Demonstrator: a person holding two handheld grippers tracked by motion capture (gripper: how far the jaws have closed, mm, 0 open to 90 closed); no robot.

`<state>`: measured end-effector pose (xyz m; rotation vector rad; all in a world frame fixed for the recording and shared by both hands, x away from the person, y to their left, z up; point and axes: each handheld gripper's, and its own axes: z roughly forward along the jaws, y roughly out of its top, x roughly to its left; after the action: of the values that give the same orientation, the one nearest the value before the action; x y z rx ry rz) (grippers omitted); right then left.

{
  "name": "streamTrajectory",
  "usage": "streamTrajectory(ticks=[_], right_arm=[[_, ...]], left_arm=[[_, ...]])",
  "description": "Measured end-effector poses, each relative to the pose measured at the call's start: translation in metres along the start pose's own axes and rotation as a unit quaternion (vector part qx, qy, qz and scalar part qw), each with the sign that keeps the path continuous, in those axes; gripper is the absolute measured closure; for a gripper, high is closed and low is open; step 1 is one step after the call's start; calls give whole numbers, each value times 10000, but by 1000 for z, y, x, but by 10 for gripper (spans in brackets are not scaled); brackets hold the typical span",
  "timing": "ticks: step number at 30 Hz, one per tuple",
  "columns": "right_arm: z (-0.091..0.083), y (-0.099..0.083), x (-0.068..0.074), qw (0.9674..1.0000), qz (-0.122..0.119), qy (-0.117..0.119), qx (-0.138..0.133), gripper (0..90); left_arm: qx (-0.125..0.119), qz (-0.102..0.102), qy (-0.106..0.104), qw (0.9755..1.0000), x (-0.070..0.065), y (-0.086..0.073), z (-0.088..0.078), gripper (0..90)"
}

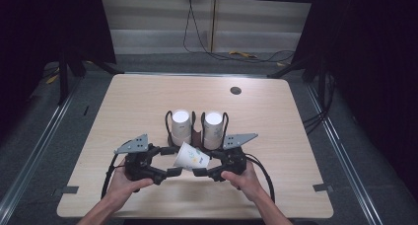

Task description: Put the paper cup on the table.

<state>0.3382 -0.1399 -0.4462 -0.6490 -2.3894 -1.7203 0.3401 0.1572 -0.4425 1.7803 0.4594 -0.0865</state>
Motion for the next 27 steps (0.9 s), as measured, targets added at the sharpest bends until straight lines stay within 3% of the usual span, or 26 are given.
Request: streamTrajectory(ticks=[3, 8, 22, 27], right_arm=[[-1, 0, 1, 10000, -19, -15, -14, 374], [-1, 0, 2, 10000, -46, -30, -44, 375], [8, -3, 6, 9997, -177, 133, 83, 377], [9, -2, 8, 9997, -233, 29, 27, 378]], left_arm=[[-36, -98, -88, 9999, 2, 3, 2, 158], [-64, -31, -11, 10000, 1, 10, 4, 175], [-91, -130, -167, 9997, 3, 3, 6, 183], [-77, -178, -200, 9996, 3, 3, 8, 174]])
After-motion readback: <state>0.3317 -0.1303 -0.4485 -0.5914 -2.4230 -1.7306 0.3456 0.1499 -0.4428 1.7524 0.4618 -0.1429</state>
